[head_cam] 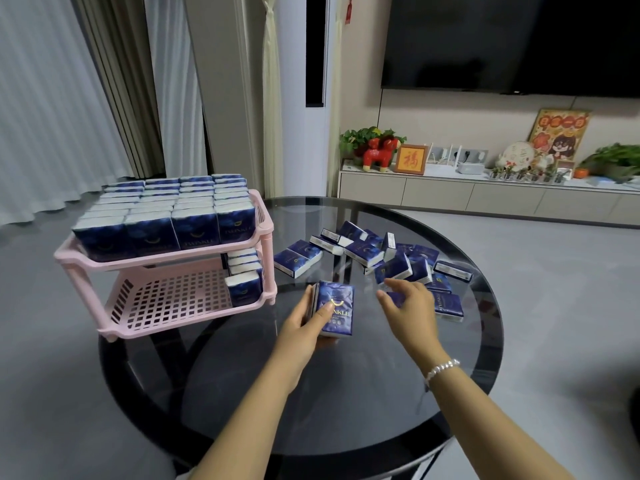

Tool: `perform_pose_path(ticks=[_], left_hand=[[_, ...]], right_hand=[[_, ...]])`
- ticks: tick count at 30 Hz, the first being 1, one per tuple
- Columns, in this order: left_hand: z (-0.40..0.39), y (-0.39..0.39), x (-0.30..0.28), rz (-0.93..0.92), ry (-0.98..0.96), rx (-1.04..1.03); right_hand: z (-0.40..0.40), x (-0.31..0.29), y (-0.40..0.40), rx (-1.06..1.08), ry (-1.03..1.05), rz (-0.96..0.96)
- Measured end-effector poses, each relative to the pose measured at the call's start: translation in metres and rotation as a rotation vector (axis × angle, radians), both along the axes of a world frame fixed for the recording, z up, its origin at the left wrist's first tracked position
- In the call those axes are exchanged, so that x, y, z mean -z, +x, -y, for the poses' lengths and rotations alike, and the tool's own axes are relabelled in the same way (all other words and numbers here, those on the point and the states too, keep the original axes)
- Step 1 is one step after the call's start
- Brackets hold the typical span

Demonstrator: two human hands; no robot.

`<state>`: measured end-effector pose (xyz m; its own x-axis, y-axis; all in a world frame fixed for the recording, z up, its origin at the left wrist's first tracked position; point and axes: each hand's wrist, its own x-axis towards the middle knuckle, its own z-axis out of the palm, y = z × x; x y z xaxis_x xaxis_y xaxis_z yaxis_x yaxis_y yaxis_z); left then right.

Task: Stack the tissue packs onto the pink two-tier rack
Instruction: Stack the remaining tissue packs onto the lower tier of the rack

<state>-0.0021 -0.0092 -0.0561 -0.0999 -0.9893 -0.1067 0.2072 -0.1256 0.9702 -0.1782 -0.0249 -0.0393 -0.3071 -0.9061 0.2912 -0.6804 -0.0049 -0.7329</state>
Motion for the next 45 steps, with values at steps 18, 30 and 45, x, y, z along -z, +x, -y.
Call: perform_pose_path(ticks=[18,30,45], left_hand=[[0.001,0.0,0.001,0.063,0.002,-0.067],[-0.008,0.018,-0.002,0.067,-0.002,-0.167],[-0.015,0.013,-0.013,-0.076,-0.011,0.146]], right_hand=[[-0.004,0.027,-0.02,-0.031,0.319,0.058],[-0.03,-0.001,0.001,-0.234,0.034,0.63],[-0.023,-0.019,0.052,-0.376,-0.154,0.293]])
